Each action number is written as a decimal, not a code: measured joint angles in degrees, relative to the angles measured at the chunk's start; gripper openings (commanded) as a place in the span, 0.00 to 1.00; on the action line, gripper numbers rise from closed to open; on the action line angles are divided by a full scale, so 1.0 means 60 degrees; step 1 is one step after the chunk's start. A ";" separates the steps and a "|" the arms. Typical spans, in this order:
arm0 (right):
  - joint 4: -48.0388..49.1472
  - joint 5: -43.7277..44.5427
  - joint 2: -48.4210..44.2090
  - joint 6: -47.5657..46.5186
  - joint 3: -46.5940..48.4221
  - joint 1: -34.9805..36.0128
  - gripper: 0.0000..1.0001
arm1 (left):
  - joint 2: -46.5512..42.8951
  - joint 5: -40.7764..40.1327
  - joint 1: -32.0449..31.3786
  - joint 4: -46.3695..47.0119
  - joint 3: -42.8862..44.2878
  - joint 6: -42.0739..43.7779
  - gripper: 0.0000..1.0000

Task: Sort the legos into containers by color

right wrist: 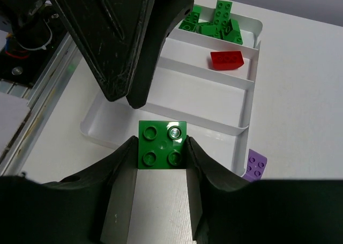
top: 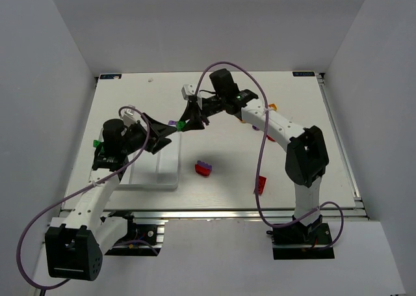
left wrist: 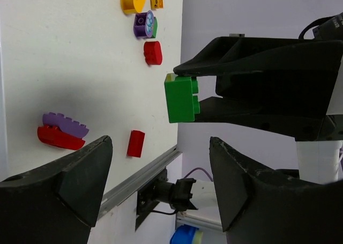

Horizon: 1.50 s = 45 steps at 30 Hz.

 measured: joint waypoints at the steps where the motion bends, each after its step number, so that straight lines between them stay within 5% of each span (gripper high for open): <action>1: -0.0022 0.0051 0.0000 -0.0025 0.0000 0.0029 0.00 | 0.0000 -0.0007 -0.0047 0.0157 -0.0095 -0.0076 0.82; 12: -0.0277 0.0204 0.0000 -0.0175 0.0000 0.0616 0.00 | -0.0073 -0.0040 -0.0131 0.1056 -0.0291 -0.0510 0.78; 26: -0.0066 0.0277 -0.0018 0.0266 -0.0044 0.0776 0.03 | -0.0131 -0.0120 -0.0157 0.1421 -0.0652 -0.0936 0.31; 28: 0.0007 0.0299 -0.0018 0.0295 -0.0080 0.0776 0.09 | -0.0127 -0.0146 -0.0153 0.1410 -0.0667 -0.0998 0.26; 31: 0.0062 0.0317 -0.0018 0.0310 -0.0106 0.0776 0.30 | -0.0120 -0.0193 -0.0153 0.1410 -0.0667 -0.0994 0.18; 34: 0.0055 0.0466 -0.0018 0.0423 -0.0106 0.0776 0.89 | -0.0120 -0.0255 -0.0160 0.1286 -0.0630 -0.0841 0.15; 38: 0.0055 0.0769 -0.0018 0.0433 -0.0117 0.0776 0.89 | -0.0022 -0.0470 -0.0178 0.0404 -0.0127 -0.0229 0.09; 45: 0.0047 0.1472 -0.0095 0.0404 -0.0816 0.0481 0.90 | 0.0816 -0.2677 0.0237 -0.3665 0.2240 0.2182 0.06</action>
